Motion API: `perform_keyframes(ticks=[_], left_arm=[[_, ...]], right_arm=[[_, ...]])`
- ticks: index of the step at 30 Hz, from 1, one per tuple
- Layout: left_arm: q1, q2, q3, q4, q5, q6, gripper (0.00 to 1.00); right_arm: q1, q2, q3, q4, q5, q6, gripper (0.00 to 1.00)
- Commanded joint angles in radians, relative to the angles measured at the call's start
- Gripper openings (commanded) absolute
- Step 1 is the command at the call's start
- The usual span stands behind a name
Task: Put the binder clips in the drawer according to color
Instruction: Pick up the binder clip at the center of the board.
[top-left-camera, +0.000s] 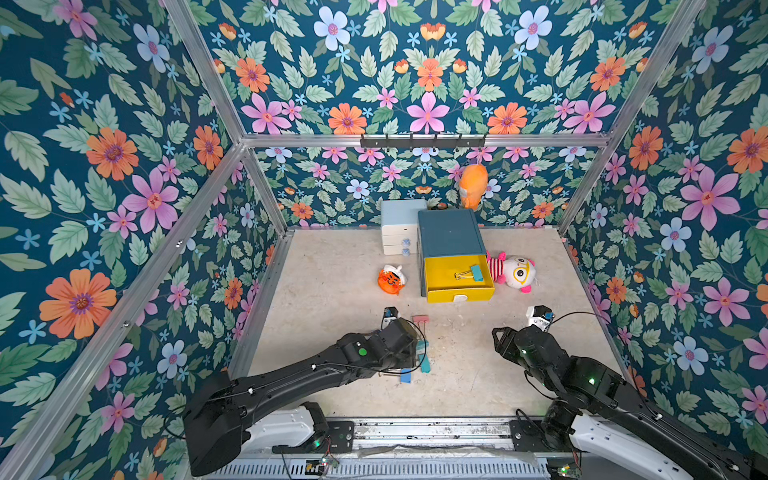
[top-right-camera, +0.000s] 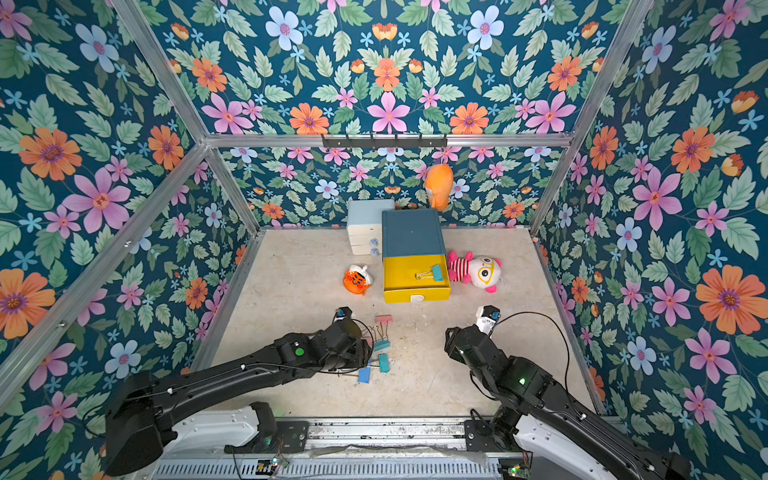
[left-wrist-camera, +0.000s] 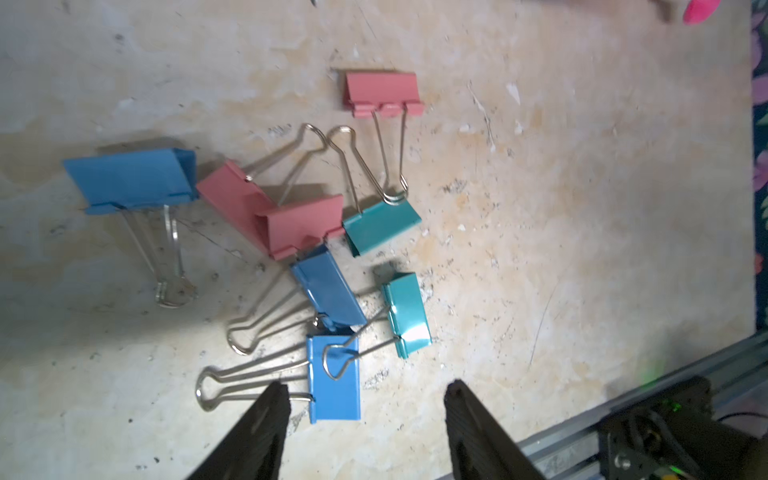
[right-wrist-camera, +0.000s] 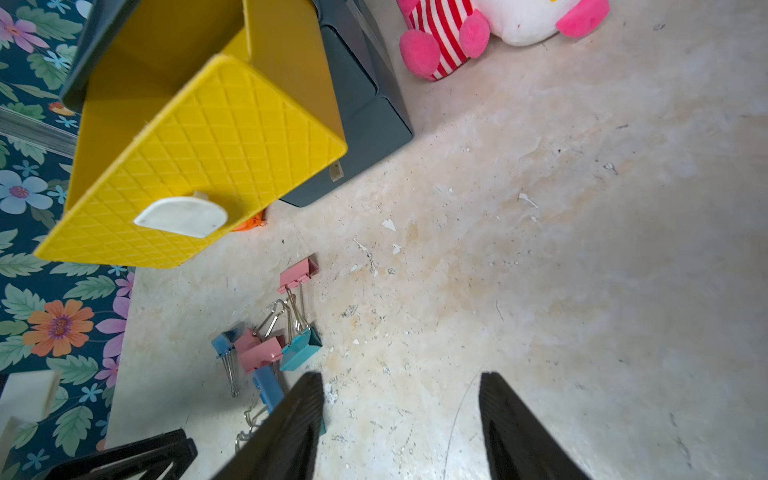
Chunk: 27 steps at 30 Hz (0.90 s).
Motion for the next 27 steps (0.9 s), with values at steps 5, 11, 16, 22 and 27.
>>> perform_keyframes(ticks=[5,11,16,22,27], left_arm=[[-0.069,0.189,0.089,-0.03,-0.01,0.057,0.66],[-0.132,0.321,0.187,-0.062,-0.011,-0.07,0.67],[-0.19,0.39,0.232,-0.111,-0.016,-0.216,0.7],[-0.218,0.448,0.247,-0.117,-0.036,-0.298,0.7],[-0.22,0.501,0.241,-0.107,-0.081,-0.333,0.7]], right_arm=[[0.0,-0.007,-0.002,-0.021,-0.006,-0.005,0.63],[0.0,-0.046,-0.005,-0.046,0.024,0.0,0.63],[0.001,-0.081,-0.011,-0.055,0.04,0.007,0.63],[0.001,-0.106,-0.02,-0.046,0.041,0.008,0.62],[0.001,-0.118,-0.026,-0.041,0.036,0.0,0.62]])
